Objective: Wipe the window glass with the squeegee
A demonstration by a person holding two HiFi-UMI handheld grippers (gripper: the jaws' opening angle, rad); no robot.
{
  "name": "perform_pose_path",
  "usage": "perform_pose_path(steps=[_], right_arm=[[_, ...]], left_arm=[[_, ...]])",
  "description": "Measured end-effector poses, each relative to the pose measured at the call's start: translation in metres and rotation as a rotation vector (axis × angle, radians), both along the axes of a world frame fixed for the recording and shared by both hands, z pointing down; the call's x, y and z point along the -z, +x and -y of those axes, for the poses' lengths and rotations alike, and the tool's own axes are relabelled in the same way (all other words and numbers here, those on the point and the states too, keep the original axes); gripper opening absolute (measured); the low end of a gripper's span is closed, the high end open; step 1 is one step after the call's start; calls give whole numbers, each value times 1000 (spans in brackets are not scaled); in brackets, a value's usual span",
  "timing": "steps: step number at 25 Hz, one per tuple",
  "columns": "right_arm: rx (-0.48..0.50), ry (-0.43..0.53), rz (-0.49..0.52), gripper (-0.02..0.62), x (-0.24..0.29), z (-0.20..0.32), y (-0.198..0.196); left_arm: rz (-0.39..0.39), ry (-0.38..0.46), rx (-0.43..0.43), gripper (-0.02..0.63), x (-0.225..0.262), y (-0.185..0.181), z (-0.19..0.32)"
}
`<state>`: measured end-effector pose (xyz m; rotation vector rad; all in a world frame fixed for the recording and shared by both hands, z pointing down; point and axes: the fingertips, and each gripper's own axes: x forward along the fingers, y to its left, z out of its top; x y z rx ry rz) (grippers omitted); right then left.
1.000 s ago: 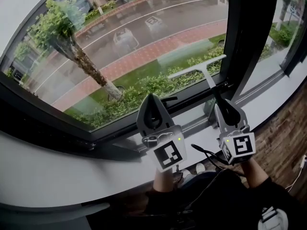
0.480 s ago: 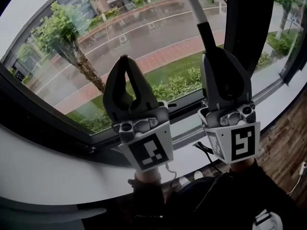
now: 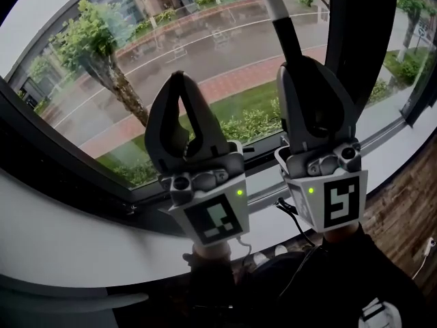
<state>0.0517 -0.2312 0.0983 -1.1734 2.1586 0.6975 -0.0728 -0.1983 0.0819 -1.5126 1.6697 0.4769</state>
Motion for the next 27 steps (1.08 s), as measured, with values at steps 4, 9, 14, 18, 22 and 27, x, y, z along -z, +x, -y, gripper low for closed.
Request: perform_pose_path(steps=[4, 9, 14, 18, 22, 27], right_arm=[[-7, -1, -12, 95, -1, 3, -2], [-7, 3, -25, 95, -1, 4, -5], [-6, 10, -28, 95, 0, 5, -7], [-7, 12, -26, 95, 0, 5, -5], [-6, 15, -27, 95, 1, 5, -6], [-9, 15, -28, 95, 0, 7, -7]], left_arm=[[9, -6, 8, 0, -2, 0, 2], [14, 0, 12, 0, -1, -1, 1], [16, -2, 17, 0, -2, -2, 2], [14, -3, 18, 0, -3, -1, 3], [13, -6, 20, 0, -3, -2, 4], [16, -9, 17, 0, -4, -4, 6]])
